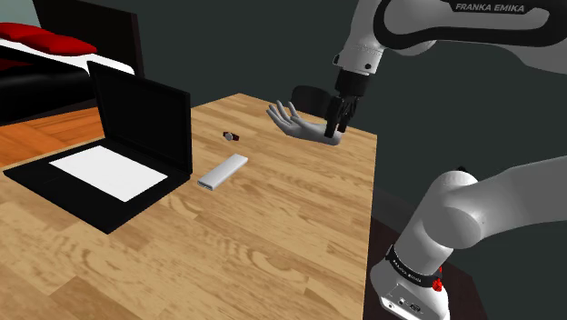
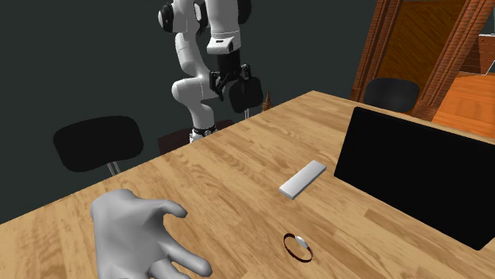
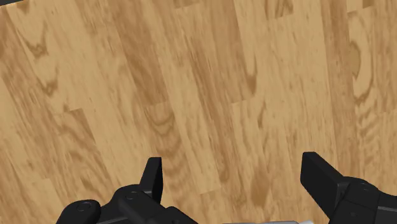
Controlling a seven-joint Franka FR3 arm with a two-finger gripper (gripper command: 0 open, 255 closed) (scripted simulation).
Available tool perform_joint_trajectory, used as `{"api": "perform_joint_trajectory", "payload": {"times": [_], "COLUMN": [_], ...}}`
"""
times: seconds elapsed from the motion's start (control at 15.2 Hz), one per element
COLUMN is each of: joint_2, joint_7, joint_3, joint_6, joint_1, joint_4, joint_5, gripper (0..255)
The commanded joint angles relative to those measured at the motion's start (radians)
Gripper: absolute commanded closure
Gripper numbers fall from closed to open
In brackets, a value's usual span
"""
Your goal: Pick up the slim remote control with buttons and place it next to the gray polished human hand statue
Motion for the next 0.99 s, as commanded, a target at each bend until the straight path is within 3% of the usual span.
{"api": "perform_joint_trajectory", "payload": {"times": [0.0,0.53,0.92], "joint_2": [0.000,0.211,0.439], "joint_7": [0.000,0.418,0.743], "joint_3": [0.000,0.213,0.349], "joint_6": [0.000,0.207,0.342], "joint_1": [0.000,-0.049,-0.110], "joint_4": [0.000,0.037,0.144], "joint_5": [0.000,0.082,0.051], "gripper": [0,0,0]}}
